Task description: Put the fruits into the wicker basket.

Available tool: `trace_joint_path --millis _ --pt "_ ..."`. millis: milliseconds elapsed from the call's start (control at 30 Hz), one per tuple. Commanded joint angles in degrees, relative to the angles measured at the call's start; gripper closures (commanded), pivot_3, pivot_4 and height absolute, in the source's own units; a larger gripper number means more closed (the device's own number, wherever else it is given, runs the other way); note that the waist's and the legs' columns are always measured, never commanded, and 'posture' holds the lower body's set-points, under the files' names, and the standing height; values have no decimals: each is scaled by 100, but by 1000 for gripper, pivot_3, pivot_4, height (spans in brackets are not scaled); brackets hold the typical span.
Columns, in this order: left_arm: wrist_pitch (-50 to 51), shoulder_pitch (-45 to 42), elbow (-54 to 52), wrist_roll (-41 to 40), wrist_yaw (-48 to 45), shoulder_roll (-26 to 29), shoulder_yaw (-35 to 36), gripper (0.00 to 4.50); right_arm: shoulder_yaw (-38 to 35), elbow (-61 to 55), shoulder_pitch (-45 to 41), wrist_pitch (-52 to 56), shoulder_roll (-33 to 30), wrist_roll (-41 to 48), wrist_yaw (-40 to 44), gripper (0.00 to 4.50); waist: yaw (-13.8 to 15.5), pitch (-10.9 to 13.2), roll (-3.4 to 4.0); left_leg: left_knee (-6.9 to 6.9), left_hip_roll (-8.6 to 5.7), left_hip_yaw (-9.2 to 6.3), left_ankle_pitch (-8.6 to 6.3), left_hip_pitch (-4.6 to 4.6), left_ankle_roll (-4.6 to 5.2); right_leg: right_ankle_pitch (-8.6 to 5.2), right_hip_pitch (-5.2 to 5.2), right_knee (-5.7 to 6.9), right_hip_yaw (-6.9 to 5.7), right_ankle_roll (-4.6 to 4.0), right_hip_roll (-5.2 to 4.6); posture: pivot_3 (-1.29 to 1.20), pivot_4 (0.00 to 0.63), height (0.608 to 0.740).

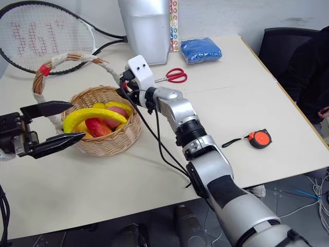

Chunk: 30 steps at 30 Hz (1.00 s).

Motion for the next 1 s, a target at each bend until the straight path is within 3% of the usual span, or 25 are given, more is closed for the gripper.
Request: trace_joint_path --millis 33,100,200,400,467,533,600,767,1000 --pt "1 -43 -186 -138 93 49 191 0 -98 -263 -15 -249 -23 24 150 3750 1 0 0 0 3 -1 0 0 -1 0 0 1 -1 0 1 0 150 740" --pt "15 -118 -222 -223 149 61 136 0 -192 -528 108 -232 -110 91 211 4212 6 0 0 0 6 -2 0 -1 -1 0 0 1 -2 0 1 0 150 740" --pt "-7 -402 -236 -376 275 41 -183 0 -455 -1513 625 -288 -488 336 428 4232 39 0 0 0 7 -5 0 -3 -1 0 1 4 -4 0 0 0 150 740" --pt "-221 -905 -140 -200 290 -195 -1133 0 -1013 -3810 2025 334 -2086 588 590 4232 333 1 1 3 -14 -29 -5 -14 9 0 13 -5 -12 2 -12 0 150 740" --pt "-260 -1230 3 -210 260 -293 -1443 0 -1357 -4169 2387 750 -2922 570 616 4232 359 2 2 7 -23 -13 -8 -14 13 4 12 -15 -4 8 -9 0 150 740" --pt "-307 -1579 153 -160 190 -406 -1788 0 -1754 -4241 2829 783 -3827 415 687 4232 376 3 4 9 -35 -7 -7 -6 12 4 13 -24 0 10 -5 0 150 740" --pt "-334 -1798 260 -123 132 -497 -2004 0 -2039 -4051 3133 751 -4313 394 573 4232 441 5 7 6 -40 -4 -4 -1 11 4 14 -22 5 10 -4 0 150 740" --pt "-380 -2262 581 -11 -66 -704 -2448 0 -2696 -2989 3531 181 -4563 172 -320 4232 298 5 7 7 -39 14 7 30 2 8 18 1 40 14 12 0 150 740" --pt "-430 -2513 790 205 -303 -852 -2755 0 -2839 -3020 3983 -7 -4473 430 -328 2181 229 5 8 0 -42 13 13 47 -3 7 21 13 55 15 16 0 150 740"
